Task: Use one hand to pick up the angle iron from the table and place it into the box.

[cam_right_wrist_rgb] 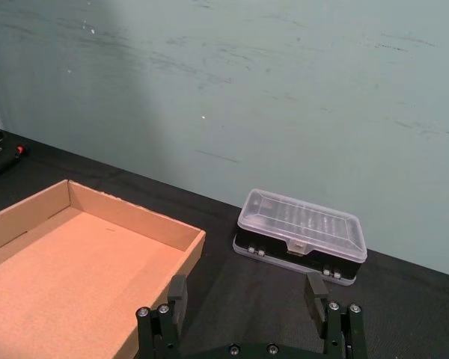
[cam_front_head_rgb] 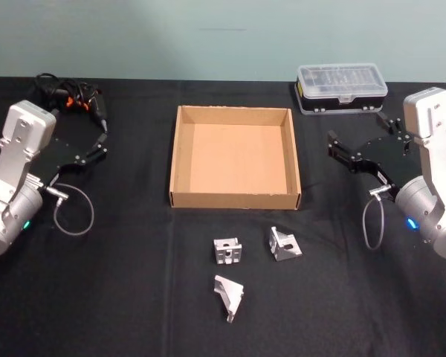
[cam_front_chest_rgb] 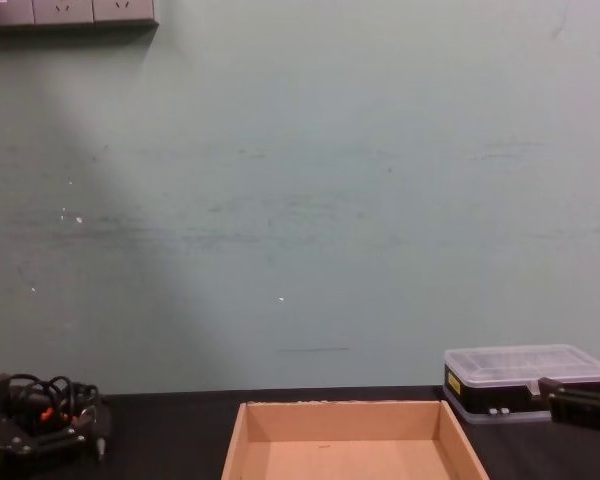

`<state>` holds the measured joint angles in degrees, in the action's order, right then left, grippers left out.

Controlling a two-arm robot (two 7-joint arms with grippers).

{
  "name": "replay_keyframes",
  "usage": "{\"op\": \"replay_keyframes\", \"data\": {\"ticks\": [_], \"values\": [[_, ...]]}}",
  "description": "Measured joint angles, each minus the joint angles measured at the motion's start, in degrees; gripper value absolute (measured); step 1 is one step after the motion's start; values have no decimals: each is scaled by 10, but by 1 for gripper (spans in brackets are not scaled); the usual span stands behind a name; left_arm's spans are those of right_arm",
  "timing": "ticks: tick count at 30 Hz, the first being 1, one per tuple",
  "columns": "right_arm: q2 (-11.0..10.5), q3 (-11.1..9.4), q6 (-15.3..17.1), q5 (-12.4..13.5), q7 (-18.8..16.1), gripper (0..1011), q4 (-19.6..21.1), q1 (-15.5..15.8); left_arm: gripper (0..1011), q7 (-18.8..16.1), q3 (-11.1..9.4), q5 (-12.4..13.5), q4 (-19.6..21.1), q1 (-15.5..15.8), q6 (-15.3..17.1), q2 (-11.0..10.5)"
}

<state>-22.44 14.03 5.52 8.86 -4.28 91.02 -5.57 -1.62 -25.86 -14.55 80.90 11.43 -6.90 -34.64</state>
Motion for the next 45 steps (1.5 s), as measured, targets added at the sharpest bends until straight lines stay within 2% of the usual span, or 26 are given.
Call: {"op": "replay_keyframes", "data": {"ticks": [45], "values": [[0,0,0,0,0,1000,0,0,1000,0,0,0,0,0,0,0]]}}
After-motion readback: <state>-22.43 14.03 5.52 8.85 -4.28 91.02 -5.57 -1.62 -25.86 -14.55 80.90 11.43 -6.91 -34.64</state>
